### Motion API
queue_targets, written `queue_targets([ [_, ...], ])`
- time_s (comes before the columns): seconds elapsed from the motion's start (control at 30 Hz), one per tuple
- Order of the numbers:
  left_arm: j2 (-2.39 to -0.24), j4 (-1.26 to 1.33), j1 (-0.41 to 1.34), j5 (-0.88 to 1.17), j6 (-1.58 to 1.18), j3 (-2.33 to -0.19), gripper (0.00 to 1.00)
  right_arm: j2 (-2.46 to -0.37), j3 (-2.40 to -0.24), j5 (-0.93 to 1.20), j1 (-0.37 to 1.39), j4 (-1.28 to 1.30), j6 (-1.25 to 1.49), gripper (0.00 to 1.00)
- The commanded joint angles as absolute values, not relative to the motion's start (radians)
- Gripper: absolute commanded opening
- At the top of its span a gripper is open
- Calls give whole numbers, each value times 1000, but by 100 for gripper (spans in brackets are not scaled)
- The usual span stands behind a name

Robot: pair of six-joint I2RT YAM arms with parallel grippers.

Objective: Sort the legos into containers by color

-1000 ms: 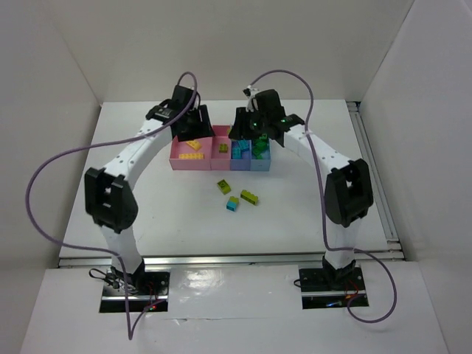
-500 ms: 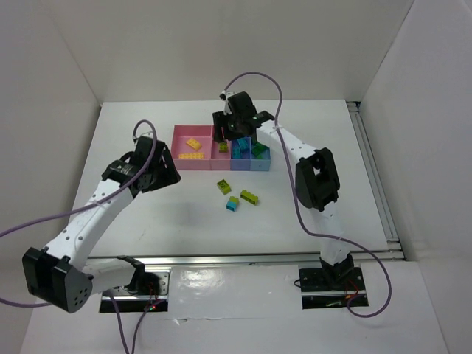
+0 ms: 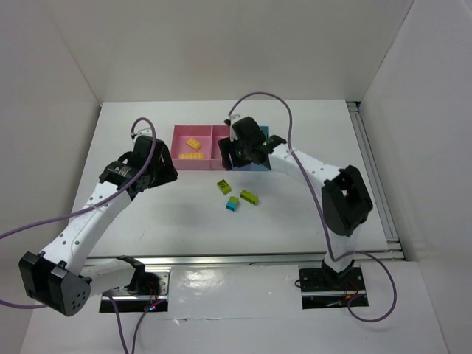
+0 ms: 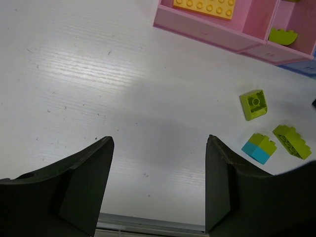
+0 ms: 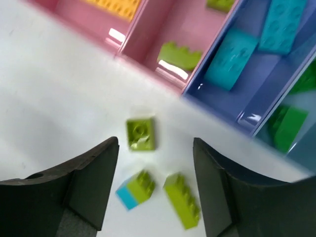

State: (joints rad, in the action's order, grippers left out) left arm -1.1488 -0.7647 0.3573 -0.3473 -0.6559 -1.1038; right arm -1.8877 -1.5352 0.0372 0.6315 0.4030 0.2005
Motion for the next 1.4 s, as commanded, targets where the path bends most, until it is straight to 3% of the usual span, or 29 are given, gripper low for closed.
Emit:
queue_targets([
  [0.0, -1146, -718, 370, -379, -638, -1140, 75, -1729, -1364, -20, 734, 325, 192, 71],
  [0.17, -1175, -697, 370, -379, -647, -1131, 75, -1733, -1285, -75, 827, 316, 181, 81],
  [0.5, -1186, -675, 379, -397, -656, -1131, 75, -2002, -1471, -236, 841, 379, 163, 79],
  [0.77, -1195, -666, 379, -406, -657, -1131, 75, -2045, -1483, -192, 819, 339, 153, 60],
  [0.9, -1195, -666, 379, -407, -657, -1131, 75, -2020, -1483, -170, 819, 339, 144, 29],
  [0.93, -1195, -666, 379, -417, -657, -1131, 74, -2005, -1483, -170, 819, 339, 144, 27],
  [1.2, -1204, -666, 379, -436, -647, -1149, 74, -1823, -1416, -161, 819, 255, 94, 26],
  [1.37, -1204, -657, 379, -445, -637, -1149, 74, -1838, -1492, -173, 762, 267, 117, 24],
])
